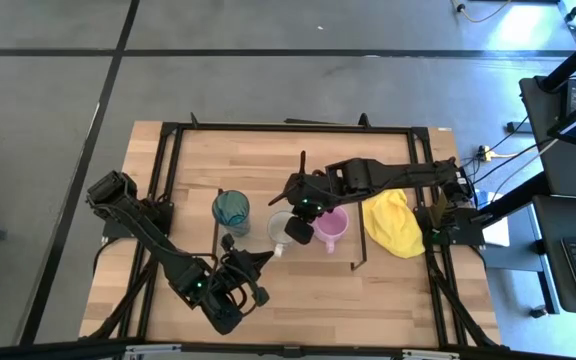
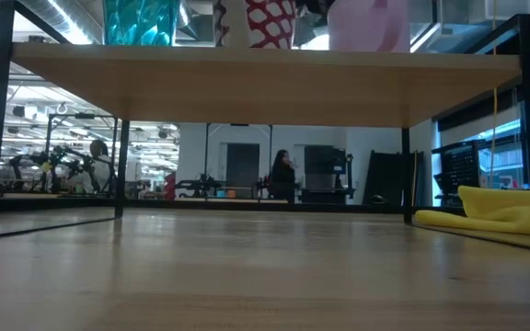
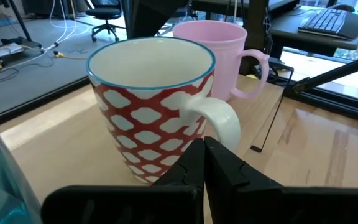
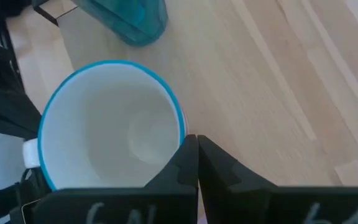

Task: Stack small to large cups/mugs on shelf
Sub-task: Put the red cup on the shelf

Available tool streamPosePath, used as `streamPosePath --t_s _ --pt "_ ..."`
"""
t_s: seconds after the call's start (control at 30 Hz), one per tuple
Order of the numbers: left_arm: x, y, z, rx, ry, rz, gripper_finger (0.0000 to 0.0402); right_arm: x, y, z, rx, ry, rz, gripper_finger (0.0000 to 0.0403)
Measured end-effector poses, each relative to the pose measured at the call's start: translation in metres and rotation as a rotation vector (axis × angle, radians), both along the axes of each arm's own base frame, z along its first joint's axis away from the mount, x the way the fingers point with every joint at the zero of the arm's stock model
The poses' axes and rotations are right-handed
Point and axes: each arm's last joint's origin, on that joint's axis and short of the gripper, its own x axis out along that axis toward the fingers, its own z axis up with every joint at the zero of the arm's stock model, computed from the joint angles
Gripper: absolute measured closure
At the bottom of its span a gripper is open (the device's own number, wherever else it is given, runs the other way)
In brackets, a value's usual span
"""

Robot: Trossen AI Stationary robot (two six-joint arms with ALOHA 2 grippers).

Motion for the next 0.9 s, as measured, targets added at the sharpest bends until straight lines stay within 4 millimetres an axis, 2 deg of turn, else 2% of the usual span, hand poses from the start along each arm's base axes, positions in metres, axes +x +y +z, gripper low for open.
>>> streamPosePath --t_s 0.37,0.9 --pt "0.000 0.000 0.000 0.004 0.006 -0.004 0.0401 -0.011 -0.006 -0.006 -0.111 0.119 -0.053 0.0400" --pt "0.000 0.000 0.000 0.000 0.010 -0.009 0.0401 -0.012 0.004 -0.006 -0.043 0.120 -0.025 0.0400"
